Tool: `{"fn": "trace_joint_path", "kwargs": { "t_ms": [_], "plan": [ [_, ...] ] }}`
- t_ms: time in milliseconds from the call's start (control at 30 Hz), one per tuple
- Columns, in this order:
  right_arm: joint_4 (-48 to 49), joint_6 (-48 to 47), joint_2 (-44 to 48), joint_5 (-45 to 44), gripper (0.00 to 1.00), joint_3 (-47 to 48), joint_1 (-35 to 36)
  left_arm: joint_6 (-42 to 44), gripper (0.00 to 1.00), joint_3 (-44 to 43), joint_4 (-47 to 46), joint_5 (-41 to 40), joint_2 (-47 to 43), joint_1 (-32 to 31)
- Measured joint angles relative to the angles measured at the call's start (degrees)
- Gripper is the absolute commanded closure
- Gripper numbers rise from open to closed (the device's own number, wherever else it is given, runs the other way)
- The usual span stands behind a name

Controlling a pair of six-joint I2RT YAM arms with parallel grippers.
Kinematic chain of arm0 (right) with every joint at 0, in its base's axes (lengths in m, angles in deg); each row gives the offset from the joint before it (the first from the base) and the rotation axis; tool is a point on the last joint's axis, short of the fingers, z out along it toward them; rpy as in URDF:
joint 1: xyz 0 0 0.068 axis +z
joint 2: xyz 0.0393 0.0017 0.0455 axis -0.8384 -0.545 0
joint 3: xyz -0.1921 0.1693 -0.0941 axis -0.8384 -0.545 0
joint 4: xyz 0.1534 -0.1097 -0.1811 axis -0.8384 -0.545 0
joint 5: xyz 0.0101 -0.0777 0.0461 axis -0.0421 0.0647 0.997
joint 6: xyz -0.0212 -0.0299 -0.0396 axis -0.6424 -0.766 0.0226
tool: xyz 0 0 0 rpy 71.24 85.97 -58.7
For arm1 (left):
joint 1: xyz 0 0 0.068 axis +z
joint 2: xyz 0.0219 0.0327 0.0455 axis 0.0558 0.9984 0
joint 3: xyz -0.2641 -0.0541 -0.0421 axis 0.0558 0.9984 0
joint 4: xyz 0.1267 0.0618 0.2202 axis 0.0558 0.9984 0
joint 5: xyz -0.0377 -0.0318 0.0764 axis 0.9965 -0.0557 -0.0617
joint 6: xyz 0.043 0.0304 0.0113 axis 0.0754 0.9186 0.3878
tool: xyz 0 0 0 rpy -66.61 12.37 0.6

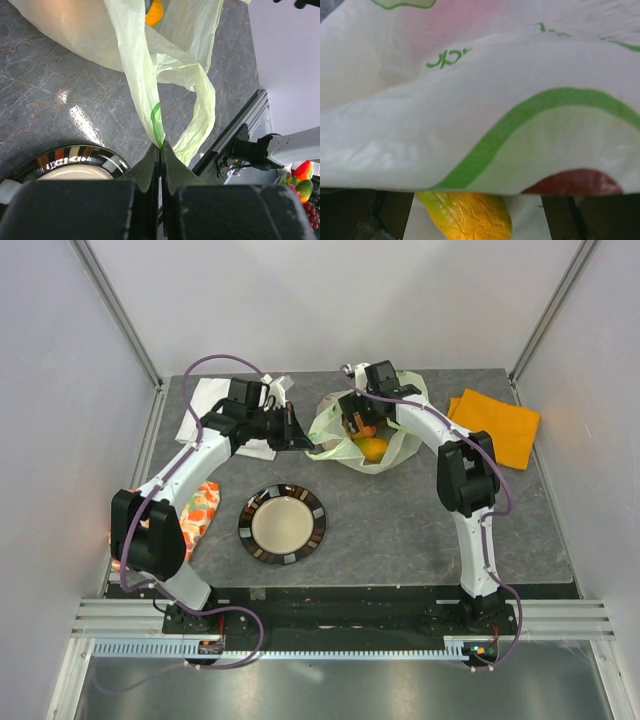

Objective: Take the fake fruits out of the plastic bag
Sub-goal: Take out the fake fruit from the plastic bag.

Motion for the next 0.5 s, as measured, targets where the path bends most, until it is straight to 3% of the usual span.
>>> {"fn": "trace_joint_path", "kwargs": {
  "t_ms": [233, 267, 300, 400, 500],
  "plan": [
    [-0.17, 2.12, -4.52, -0.98, 0.06, 1.68, 0.39, 0.00, 0.98, -0.68, -0.35, -0.04, 0.44, 0.00],
    [-0.15, 2.21, -4.92, -1.29, 0.11, 1.68, 0.42, 0.00, 0.99, -0.74, -0.37, -0.04, 0.46, 0.00],
    [-0.15, 2.25, -5.44, -1.57, 0.26, 1.68, 0.50, 0.00, 0.98, -0.85, -0.37, -0.07, 0.50, 0.00],
    [-0.11, 1.81, -6.25, -2.32, 0.47, 1.97, 0.76, 0.00, 0.98, -1.36, -0.35, -0.07, 0.70, 0.00],
    [0.09, 1.16, -5.99, -2.49, 0.56, 2.29, 0.66, 0.02, 0.98, -1.88, -0.28, -0.15, 0.90, 0.00]
  ]
}}
